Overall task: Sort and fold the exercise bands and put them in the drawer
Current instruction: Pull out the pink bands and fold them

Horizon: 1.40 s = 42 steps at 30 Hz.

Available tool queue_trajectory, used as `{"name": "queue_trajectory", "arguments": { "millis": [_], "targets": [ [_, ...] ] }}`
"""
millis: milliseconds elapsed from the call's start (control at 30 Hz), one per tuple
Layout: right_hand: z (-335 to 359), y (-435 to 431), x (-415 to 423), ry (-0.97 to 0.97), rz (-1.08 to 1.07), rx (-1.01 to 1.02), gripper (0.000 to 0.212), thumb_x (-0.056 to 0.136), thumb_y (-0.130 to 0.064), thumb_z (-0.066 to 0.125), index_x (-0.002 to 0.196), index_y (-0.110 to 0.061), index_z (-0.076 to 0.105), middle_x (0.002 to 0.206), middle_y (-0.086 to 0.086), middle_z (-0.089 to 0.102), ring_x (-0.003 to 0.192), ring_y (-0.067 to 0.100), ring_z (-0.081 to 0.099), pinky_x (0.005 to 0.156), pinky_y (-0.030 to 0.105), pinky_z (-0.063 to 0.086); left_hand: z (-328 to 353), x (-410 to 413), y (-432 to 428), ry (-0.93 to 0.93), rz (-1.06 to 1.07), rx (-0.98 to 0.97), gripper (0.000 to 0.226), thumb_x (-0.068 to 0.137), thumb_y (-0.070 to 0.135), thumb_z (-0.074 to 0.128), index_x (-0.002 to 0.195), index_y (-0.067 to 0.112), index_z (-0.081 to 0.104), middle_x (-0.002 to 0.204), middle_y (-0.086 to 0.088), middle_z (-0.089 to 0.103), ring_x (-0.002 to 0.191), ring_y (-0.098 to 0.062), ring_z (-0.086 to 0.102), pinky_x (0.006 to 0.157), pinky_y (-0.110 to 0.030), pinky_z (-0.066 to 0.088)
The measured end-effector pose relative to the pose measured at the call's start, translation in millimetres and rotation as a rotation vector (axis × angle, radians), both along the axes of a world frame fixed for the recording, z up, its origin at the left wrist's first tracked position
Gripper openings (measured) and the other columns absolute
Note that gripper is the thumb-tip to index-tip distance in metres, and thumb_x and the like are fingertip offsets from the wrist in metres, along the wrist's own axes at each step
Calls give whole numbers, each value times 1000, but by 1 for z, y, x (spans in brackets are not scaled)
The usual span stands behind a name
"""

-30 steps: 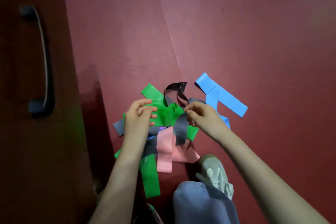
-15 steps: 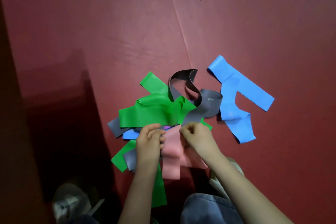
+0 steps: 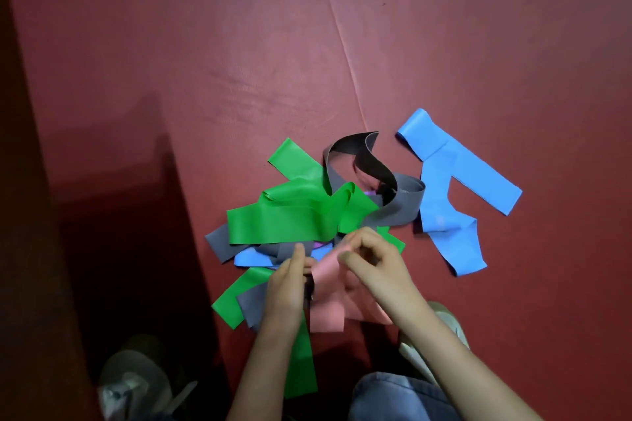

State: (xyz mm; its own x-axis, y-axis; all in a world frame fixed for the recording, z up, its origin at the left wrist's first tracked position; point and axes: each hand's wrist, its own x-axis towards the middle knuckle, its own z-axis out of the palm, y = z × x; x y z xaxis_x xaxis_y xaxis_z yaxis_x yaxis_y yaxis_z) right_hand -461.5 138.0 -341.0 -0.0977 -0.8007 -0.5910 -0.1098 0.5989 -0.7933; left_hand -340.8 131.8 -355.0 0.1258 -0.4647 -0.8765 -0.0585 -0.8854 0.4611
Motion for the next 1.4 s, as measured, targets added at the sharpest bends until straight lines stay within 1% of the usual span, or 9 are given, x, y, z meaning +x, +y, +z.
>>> {"name": "queue_trajectory", "arguments": {
  "millis": [133, 267, 433, 600, 633, 667, 700, 1233, 1400],
  "targets": [
    [20, 3, -2, -268, 19, -45, 16, 54, -31, 54, 55, -19, 43, 61, -16, 58, 66, -3, 50, 63, 12, 37, 21, -10, -17, 468, 237, 146, 51, 95, 41, 21, 95, 11, 62, 67, 1, 71, 70, -12, 65, 68, -21, 49],
    [26, 2, -3, -322, 10, -2, 15, 50, -32, 53, 54, -20, 44, 57, 1, 39, 52, 7, 34, 51, 18, 28, 32, -7, -19, 511, 153, 67, 60, 95, 44, 14, 126, 3, 45, 102, -4, 59, 84, -12, 55, 68, -18, 46],
    [21, 6, -11, -343, 146, 168, 7, 57, -18, 52, 63, -15, 50, 54, -6, 40, 50, 3, 35, 50, 18, 28, 32, -4, -24, 582, 210, -32, 40, 89, 35, 33, 99, 8, 61, 82, -2, 73, 75, -9, 68, 71, -21, 54],
    [15, 13, -6, -516, 217, 301, 35, 61, -14, 54, 94, -7, 64, 81, 24, 53, 80, 27, 49, 74, 33, 40, 37, -5, -23, 542, 168, -177, 18, 88, 4, 43, 88, 11, 59, 60, -1, 71, 53, -8, 65, 53, -18, 54],
    [17, 13, -10, -563, 185, 271, 72, 45, 34, 28, 98, -2, 61, 76, 28, 60, 79, 23, 60, 77, 30, 47, 38, -5, -22, 548, 150, -188, 17, 86, 0, 47, 89, 12, 58, 61, 0, 71, 53, -8, 66, 53, -19, 54],
    [15, 8, -11, -554, 193, 262, 87, 13, -36, 73, 93, -3, 58, 61, 21, 64, 63, 15, 64, 65, 22, 51, 37, -5, -21, 550, 124, -206, 17, 82, -1, 53, 91, 13, 59, 64, 1, 72, 55, -7, 66, 55, -19, 55],
    [24, 1, -11, -631, 85, 219, 29, 65, -24, 59, 88, -6, 56, 50, 5, 62, 47, 7, 58, 49, 16, 48, 35, -5, -19, 556, 89, -221, 21, 75, 2, 56, 92, 14, 59, 67, 3, 73, 59, -6, 67, 59, -19, 55],
    [35, -23, -33, -294, -20, -11, 18, 80, 8, 57, 75, -9, 62, 54, -14, 65, 55, -8, 56, 56, 5, 43, 36, -12, -18, 450, -57, -423, 14, 70, 10, 54, 82, 14, 63, 66, 12, 71, 65, 4, 63, 64, -11, 50],
    [36, -23, -32, 44, 35, -250, 32, 63, -26, 75, 85, -28, 52, 80, -21, 57, 77, -5, 54, 76, 8, 42, 39, -14, -26, 387, -41, -514, 9, 71, 13, 52, 74, 15, 61, 61, 14, 69, 59, 7, 59, 60, -8, 47]
  ]
}}
